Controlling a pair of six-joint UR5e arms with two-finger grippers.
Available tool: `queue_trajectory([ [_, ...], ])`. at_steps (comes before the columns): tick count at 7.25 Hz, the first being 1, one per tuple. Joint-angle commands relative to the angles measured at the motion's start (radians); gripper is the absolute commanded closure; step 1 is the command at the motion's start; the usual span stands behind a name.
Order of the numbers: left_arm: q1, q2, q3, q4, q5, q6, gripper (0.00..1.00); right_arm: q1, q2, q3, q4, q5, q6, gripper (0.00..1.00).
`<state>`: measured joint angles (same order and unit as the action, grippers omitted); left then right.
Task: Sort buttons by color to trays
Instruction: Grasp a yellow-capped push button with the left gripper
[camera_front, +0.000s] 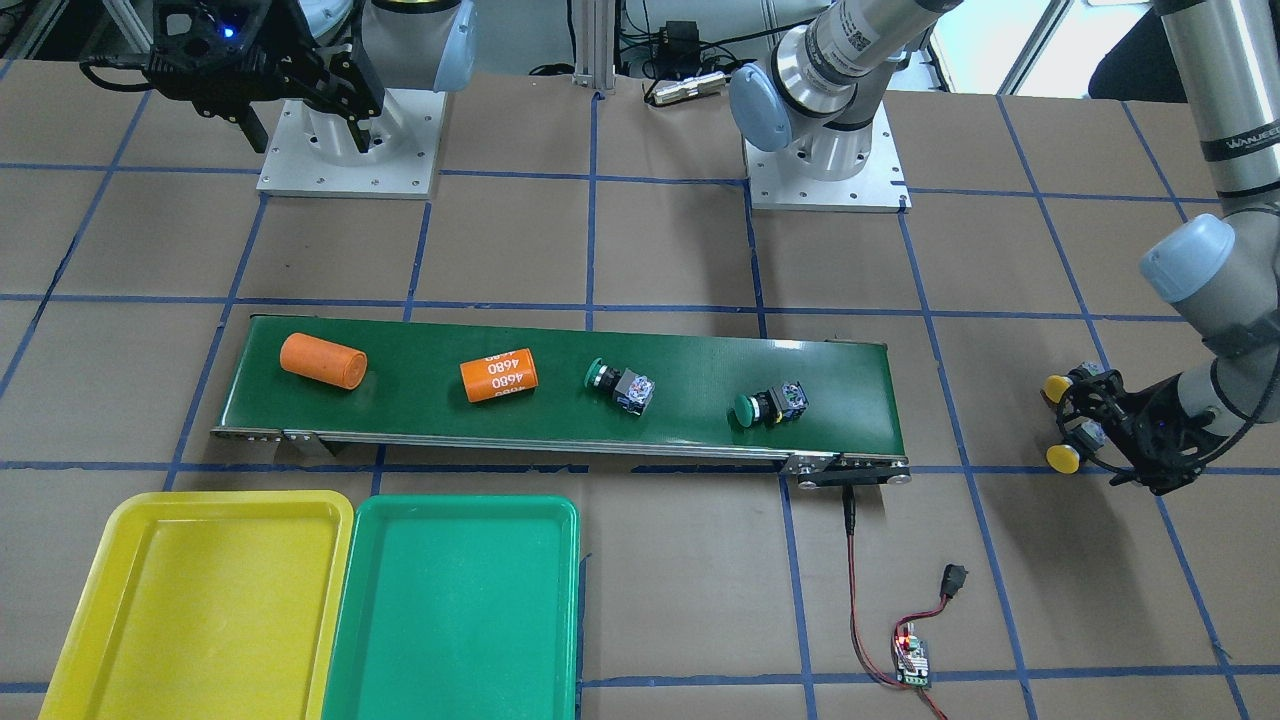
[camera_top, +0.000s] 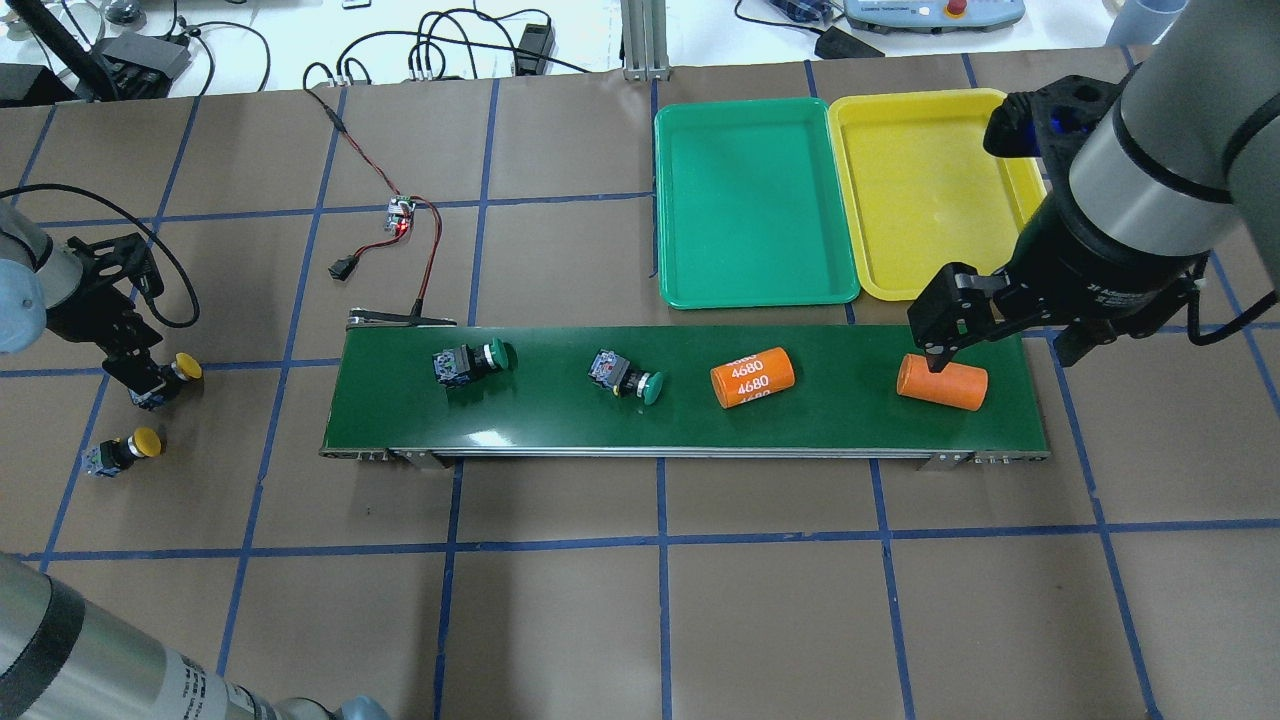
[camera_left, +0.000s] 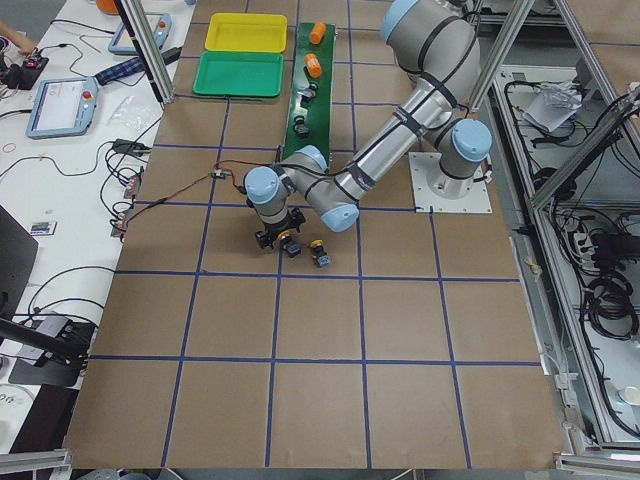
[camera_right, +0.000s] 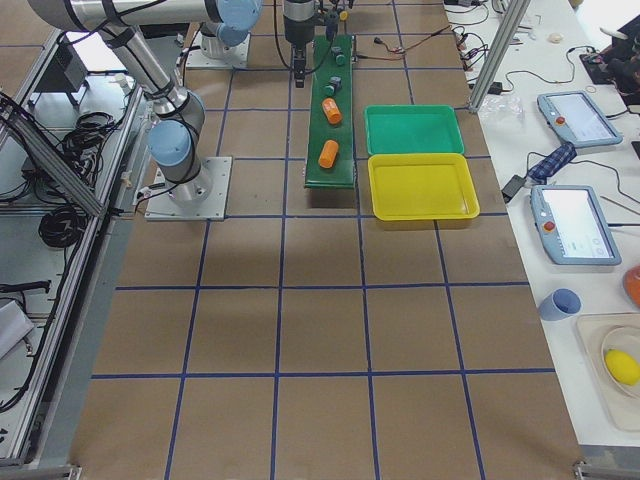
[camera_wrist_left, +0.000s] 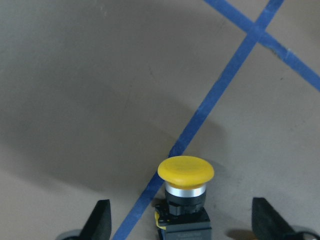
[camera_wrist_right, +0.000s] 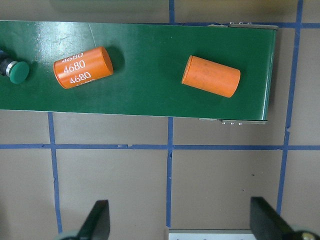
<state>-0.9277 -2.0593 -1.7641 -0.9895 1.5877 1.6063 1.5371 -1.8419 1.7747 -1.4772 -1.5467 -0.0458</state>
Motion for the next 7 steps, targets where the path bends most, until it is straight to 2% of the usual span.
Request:
queue_trajectory([
  [1, 0.012, 0.007, -0.051, 0.074, -0.003, -0.002, 0.36, 0.000, 0.000, 0.000, 0.000, 0.002, 0.001, 0.00],
  [2, 0.016, 0.005, -0.051, 0.074, -0.005, -0.002, 0.96, 0.000, 0.000, 0.000, 0.000, -0.003, -0.002, 0.00],
  [3, 0.018, 0.011, -0.051, 0.071, -0.005, -0.003, 1.00, 0.000, -0.002, 0.000, 0.000, 0.000, 0.001, 0.00],
  [5, 0.000, 0.085, -0.048, 0.014, -0.008, -0.045, 1.00, 0.000, 0.000, 0.000, 0.000, -0.001, 0.000, 0.00],
  [6, -0.031, 0.155, -0.049, -0.082, -0.044, -0.022, 1.00, 0.000, 0.000, 0.000, 0.000, 0.000, 0.000, 0.00],
  [7, -0.125, 0.219, -0.051, -0.144, -0.075, -0.011, 1.00, 0.000, 0.000, 0.000, 0.000, -0.004, -0.002, 0.00],
])
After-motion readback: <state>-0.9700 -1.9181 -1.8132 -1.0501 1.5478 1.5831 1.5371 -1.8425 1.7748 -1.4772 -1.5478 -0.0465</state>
